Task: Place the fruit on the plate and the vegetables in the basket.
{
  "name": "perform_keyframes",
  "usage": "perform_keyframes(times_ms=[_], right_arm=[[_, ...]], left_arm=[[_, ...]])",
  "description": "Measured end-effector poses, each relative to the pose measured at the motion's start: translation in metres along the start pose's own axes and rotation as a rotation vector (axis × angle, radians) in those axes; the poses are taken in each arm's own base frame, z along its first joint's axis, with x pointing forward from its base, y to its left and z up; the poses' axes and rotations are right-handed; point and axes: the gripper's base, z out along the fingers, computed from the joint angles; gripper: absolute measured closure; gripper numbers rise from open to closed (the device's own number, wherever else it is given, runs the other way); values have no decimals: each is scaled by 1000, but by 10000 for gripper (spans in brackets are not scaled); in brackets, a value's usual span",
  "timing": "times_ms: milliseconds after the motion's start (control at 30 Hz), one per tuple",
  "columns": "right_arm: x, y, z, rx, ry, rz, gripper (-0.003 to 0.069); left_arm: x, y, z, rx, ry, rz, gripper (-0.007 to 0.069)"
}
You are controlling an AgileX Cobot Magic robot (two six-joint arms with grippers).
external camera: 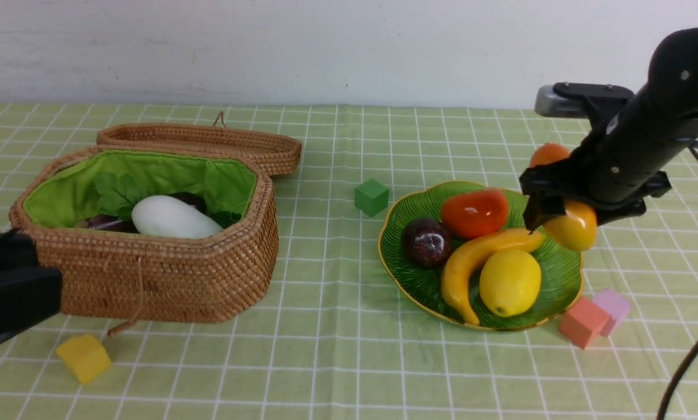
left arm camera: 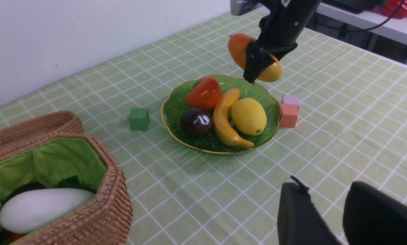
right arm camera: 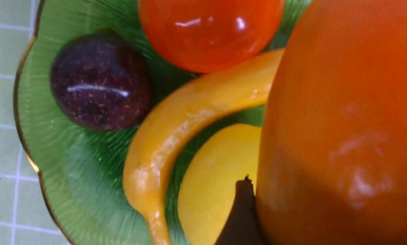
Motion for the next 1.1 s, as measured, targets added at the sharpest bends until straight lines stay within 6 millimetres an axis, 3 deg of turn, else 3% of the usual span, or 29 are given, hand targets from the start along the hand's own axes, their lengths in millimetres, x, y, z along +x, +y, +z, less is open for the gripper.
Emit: perform_keyframes(times_ms=[233,433,700,933,1100], right_arm=[[-1,-5,31,33,18,30,105],[1,-6,42,37,40,32,105],[1,-6,36,37,39,33,-19],[1,-5,32,36,36,34,8],[1,-2,5,30,18,29,82]], left_arm=[[0,1,0,-13,0,2,417],[0,1,0,-13,0,2,414],[0,1,0,-13,0,2,410],[0,1,0,-13,0,2,407],[0,1,0,-13,0,2,407]])
